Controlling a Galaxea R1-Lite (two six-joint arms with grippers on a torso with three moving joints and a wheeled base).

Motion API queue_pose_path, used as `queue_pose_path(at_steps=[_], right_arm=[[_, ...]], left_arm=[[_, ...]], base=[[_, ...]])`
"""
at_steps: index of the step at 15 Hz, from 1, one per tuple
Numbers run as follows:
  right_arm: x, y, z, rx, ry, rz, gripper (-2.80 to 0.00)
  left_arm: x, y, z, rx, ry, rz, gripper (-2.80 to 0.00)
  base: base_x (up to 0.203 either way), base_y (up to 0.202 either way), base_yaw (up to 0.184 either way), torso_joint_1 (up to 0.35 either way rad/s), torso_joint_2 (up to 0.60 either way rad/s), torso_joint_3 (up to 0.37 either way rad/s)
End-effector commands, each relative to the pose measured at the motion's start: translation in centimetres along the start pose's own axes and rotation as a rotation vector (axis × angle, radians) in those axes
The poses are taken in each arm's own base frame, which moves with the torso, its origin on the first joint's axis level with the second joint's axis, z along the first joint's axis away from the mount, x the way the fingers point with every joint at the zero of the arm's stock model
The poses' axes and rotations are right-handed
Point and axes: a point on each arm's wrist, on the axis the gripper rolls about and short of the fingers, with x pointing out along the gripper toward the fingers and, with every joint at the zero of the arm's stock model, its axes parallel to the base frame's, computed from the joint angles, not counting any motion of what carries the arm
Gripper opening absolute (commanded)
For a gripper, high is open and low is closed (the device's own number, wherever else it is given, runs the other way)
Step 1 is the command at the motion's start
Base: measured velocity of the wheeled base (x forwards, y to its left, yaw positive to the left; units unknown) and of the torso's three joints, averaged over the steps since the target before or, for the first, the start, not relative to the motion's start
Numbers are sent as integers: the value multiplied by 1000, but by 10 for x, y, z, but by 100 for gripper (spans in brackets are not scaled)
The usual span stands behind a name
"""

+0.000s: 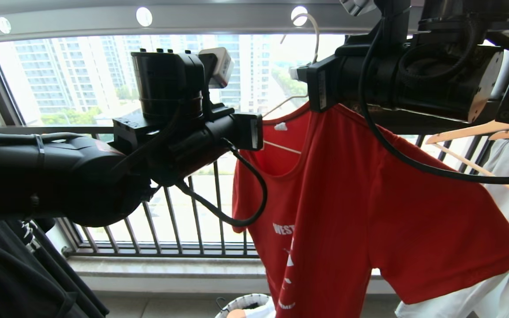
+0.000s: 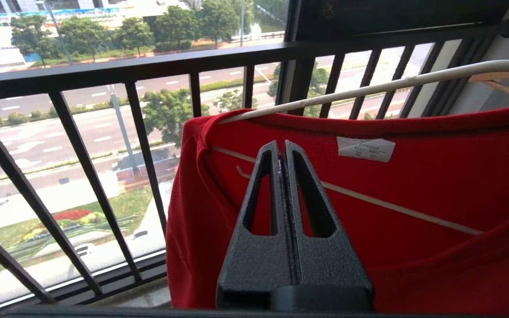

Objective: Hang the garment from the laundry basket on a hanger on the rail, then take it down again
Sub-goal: Take the clothes off the clothes rack

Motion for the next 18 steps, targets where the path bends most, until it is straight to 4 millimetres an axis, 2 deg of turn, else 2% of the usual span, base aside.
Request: queue_pose_path(at_steps=[1, 2, 6, 9, 14, 18], right_arm=[[1, 0, 0, -2, 1, -1, -280], [1, 0, 0, -2, 1, -2, -280], [1, 0, -1, -2, 2, -3, -280], [1, 1, -1, -2, 5, -3, -280], [1, 0, 0, -2, 4, -5, -280], [1, 1, -1, -2, 5, -4, -280]], left_arm=[[1, 9, -2, 10, 41, 59, -280], [2, 14, -5, 18, 81, 85, 0], [7, 22, 6, -2, 135, 121, 0], [18, 26, 8, -3, 189, 145, 0], [47, 40, -2, 0, 261, 200, 0], [58, 42, -14, 3, 282, 208, 0]], base=[[0, 0, 0, 0, 0, 0], [0, 0, 0, 0, 0, 0], [0, 0, 0, 0, 0, 0], [0, 0, 0, 0, 0, 0], [0, 0, 0, 0, 0, 0], [0, 0, 0, 0, 0, 0]])
